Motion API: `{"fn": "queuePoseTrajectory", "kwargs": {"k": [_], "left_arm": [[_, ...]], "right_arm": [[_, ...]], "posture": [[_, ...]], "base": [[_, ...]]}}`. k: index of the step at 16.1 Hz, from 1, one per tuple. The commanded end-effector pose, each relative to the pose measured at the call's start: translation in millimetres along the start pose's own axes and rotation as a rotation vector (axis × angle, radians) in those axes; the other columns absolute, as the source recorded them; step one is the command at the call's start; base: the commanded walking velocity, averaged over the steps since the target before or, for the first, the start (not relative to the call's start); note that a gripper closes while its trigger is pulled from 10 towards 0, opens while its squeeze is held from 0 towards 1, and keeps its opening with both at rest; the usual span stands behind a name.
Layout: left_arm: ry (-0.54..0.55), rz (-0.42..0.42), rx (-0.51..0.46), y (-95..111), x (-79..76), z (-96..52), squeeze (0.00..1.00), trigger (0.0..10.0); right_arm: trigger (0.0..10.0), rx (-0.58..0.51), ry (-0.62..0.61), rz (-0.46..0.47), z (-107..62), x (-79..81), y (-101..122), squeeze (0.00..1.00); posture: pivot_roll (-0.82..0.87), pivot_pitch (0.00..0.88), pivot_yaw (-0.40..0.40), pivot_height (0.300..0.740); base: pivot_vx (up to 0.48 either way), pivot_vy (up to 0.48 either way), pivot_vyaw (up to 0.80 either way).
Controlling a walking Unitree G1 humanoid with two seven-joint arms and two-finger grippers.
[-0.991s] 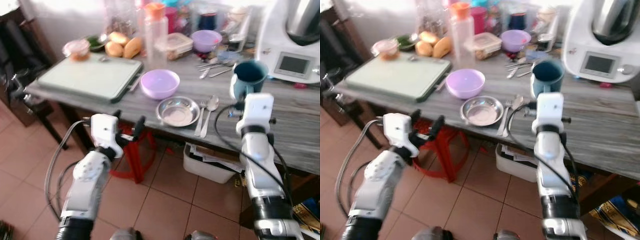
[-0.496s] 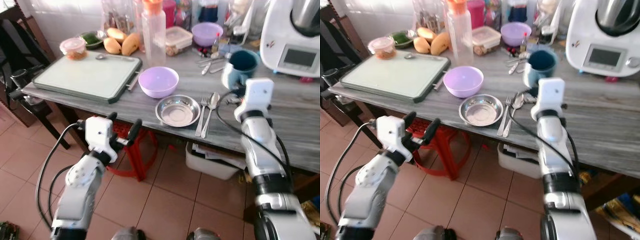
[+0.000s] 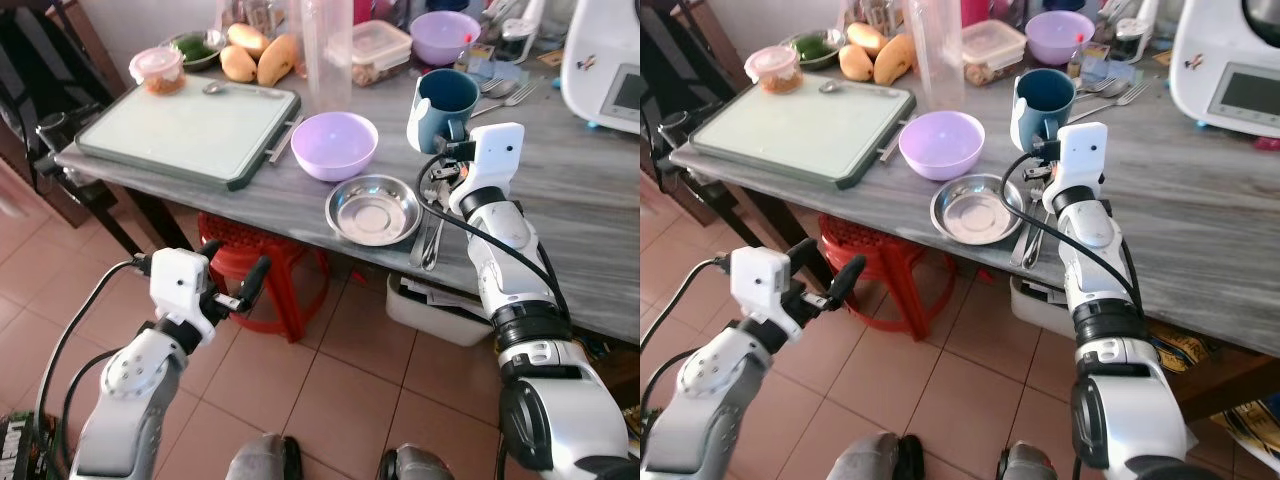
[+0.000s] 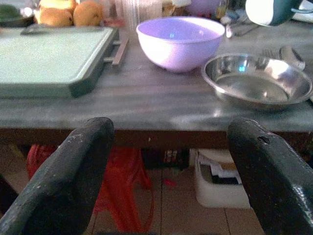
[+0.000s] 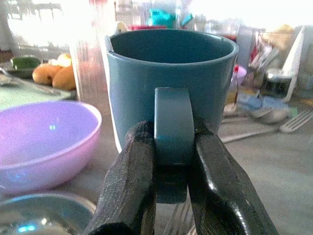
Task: Setting the table
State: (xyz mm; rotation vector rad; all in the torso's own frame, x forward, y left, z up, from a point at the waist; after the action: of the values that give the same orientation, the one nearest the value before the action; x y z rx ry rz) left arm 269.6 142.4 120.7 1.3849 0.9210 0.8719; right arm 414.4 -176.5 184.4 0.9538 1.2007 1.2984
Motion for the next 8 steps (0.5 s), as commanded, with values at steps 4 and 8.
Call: {"fn": "queuePoseTrajectory", "kwargs": {"k": [4, 8], "left_arm": [[0.010, 0.011, 0.025, 6, 3.3, -10.6, 0.00, 10.0], [0.006, 0.013, 0.047, 5, 3.9, -15.2, 0.00, 10.0]], "right_arm": [[10.0, 0.006, -0.015, 0.033, 4.5, -10.0, -4, 0.00], [10.0, 0.014, 0.026, 0.058, 6.5, -4.6, -8, 0.00]], "posture": [[0.16, 0.179, 0.104, 0.740], [0.16, 0.187, 0.110, 0.740]], "base": [[0.000, 0.000, 0.00], [0.000, 0.000, 0.00]]}}
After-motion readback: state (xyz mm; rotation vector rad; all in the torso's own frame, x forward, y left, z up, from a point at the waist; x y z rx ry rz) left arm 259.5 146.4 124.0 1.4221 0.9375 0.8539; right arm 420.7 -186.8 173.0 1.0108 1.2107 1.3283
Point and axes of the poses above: a point about 5 cm out from each wrist's last joint towards the gripper, its own z axis pointing out of the wrist towards the gripper, its own y axis along the axis of the wrist's last joint, x = y × z, the point moved 4 cm from there along z, pointing out of the wrist towards the gripper
